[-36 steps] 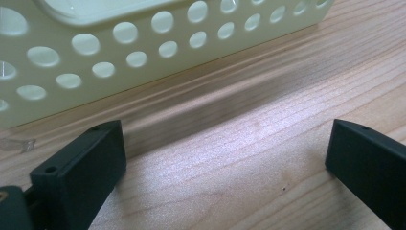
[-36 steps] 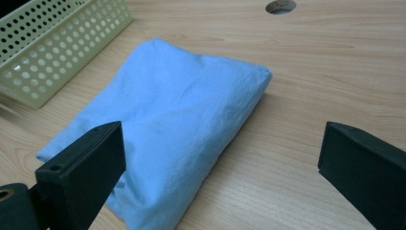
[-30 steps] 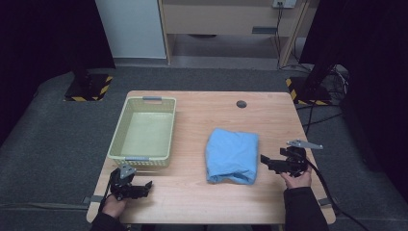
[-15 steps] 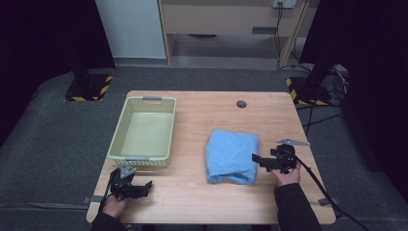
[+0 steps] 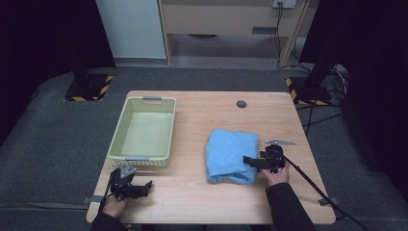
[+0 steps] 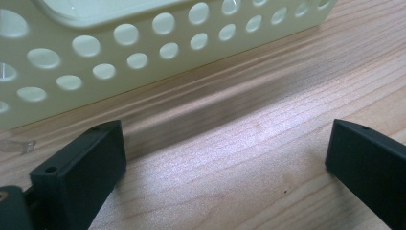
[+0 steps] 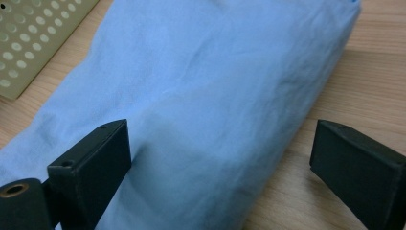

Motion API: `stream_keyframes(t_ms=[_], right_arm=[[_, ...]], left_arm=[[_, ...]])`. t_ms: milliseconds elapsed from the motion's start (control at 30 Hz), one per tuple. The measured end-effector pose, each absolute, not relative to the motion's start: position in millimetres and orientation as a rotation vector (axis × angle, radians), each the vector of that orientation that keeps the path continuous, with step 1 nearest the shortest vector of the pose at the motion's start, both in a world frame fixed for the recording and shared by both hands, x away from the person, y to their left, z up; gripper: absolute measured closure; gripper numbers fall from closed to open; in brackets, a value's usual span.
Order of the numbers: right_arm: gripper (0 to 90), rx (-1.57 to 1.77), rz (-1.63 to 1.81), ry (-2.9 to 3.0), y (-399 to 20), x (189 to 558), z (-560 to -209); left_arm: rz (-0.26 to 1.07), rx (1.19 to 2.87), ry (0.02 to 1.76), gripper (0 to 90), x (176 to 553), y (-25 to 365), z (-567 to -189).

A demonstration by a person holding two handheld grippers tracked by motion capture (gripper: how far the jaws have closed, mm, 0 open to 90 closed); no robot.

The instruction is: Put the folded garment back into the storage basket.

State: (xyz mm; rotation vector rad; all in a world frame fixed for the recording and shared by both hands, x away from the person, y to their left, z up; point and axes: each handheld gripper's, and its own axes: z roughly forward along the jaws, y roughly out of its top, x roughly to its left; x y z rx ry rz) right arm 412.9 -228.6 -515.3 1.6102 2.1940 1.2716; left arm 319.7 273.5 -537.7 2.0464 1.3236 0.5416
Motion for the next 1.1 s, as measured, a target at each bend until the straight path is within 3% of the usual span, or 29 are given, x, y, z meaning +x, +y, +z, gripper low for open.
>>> stream_keyframes(t_ms=[400,600,800,1100], right_arm=[[14.5,1.625,1.296,2.208,-215,418,-532],[35.2,1.590,1.316,2.193,-210,414,-534],[62.9,1.583,1.339,2.185,-206,411,-530],[68.3,1.542,1.386,2.148,-202,407,-515]], left_arm=[[0.542,2.046,1.324,0.0,320,273,-538],[0.542,2.046,1.324,0.0,320,273,-538],[0.542,2.046,1.324,0.0,320,273,-538],[0.541,2.046,1.324,0.0,320,274,-538]])
